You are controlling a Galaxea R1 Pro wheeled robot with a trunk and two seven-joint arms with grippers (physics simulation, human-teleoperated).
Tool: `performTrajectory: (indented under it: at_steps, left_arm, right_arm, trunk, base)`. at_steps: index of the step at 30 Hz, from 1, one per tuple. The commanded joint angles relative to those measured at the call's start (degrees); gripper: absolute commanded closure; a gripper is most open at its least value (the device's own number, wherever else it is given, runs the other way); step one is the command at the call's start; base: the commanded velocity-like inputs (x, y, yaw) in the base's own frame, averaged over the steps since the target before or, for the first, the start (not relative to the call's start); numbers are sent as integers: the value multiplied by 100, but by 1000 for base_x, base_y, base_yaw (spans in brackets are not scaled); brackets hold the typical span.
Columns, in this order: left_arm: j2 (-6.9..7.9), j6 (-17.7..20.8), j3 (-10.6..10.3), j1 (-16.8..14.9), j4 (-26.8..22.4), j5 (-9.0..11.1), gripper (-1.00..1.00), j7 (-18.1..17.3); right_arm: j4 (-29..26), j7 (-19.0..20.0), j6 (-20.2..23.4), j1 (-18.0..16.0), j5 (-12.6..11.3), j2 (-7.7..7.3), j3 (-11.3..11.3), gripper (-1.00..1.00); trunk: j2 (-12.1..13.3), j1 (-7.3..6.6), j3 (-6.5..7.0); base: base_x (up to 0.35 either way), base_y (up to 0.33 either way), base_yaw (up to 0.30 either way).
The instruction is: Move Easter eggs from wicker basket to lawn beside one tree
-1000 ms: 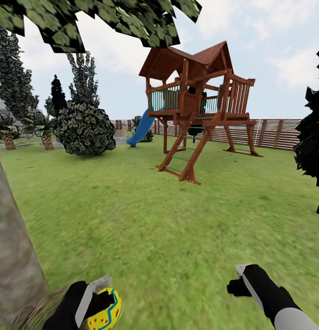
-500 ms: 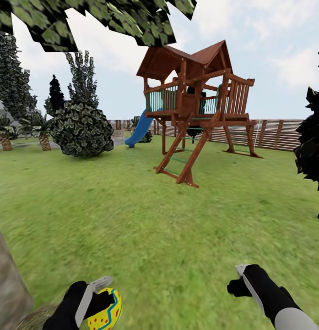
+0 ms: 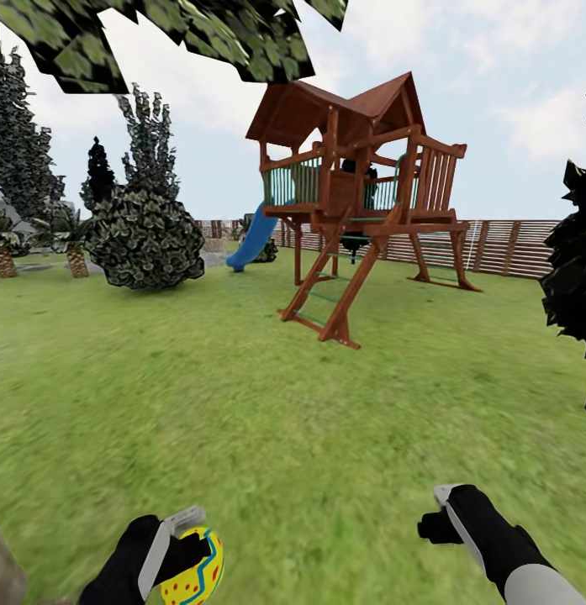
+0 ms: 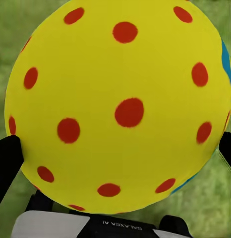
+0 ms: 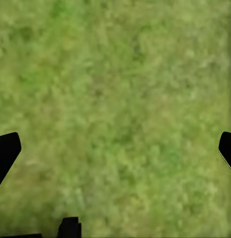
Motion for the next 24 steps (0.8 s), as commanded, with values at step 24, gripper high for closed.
performTrajectory:
  at_steps: [24]
  left_arm:
    - [2,28,28,-4,-10,43,100,53]
  right_arm:
    - [-42,53,15,-3,9,-95,7,-100]
  trunk:
    - [959,-525,424]
  base:
    - [267,-173,0]
